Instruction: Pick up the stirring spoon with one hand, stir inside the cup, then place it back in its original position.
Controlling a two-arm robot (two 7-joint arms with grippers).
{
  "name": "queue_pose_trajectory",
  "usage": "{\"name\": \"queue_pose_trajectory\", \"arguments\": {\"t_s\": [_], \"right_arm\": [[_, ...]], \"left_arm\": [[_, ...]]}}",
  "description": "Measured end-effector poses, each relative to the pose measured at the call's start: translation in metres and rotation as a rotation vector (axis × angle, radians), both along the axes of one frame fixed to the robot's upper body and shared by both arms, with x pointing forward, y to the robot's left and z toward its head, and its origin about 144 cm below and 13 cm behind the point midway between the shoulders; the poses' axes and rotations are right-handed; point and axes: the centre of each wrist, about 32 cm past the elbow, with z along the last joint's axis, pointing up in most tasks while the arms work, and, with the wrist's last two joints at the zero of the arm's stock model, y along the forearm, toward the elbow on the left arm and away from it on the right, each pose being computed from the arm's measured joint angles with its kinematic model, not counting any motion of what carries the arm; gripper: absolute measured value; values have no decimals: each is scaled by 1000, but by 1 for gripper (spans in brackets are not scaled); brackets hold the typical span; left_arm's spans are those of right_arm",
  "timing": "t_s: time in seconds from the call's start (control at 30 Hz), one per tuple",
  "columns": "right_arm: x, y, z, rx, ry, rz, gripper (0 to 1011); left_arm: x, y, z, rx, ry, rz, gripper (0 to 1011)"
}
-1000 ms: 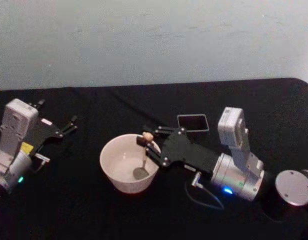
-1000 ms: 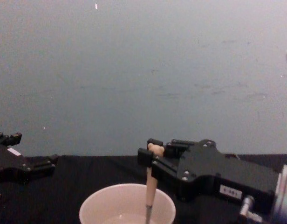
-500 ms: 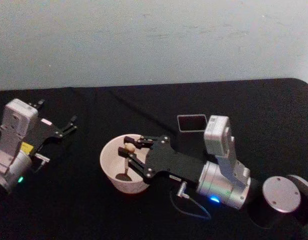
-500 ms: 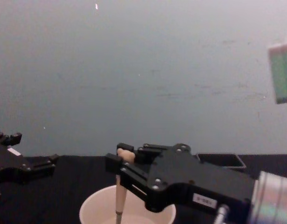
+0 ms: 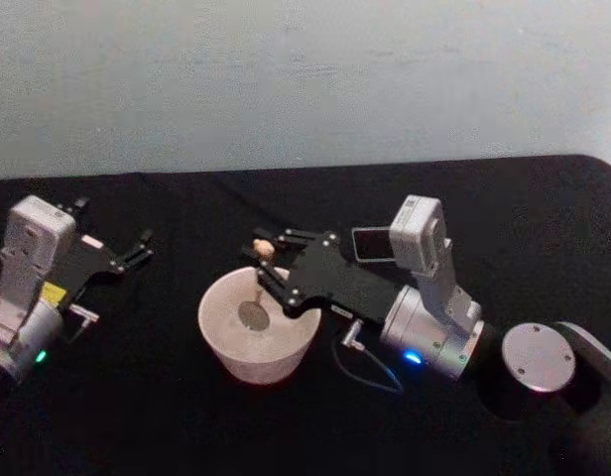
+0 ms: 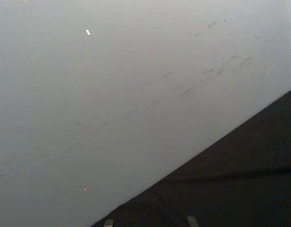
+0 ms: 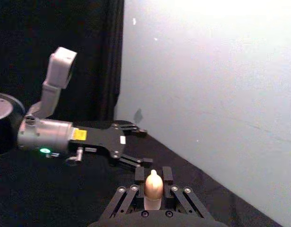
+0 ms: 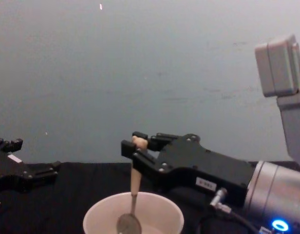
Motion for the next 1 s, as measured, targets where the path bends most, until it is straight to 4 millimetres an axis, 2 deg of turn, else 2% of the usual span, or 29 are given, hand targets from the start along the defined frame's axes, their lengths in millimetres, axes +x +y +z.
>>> {"name": "queue_pose_trajectory", "arguments": {"t_s": [0.47, 0.67, 1.0], "right_arm": [[4, -11, 0, -9, -6, -34, 217], [4, -22, 0, -20, -15, -51, 217], [-12, -37, 1, -23, -3, -2, 217]], "left_arm": [[0, 0, 0, 0, 0, 0, 1001], [0, 0, 0, 0, 0, 0, 1001], [0, 0, 0, 0, 0, 0, 1001]]}}
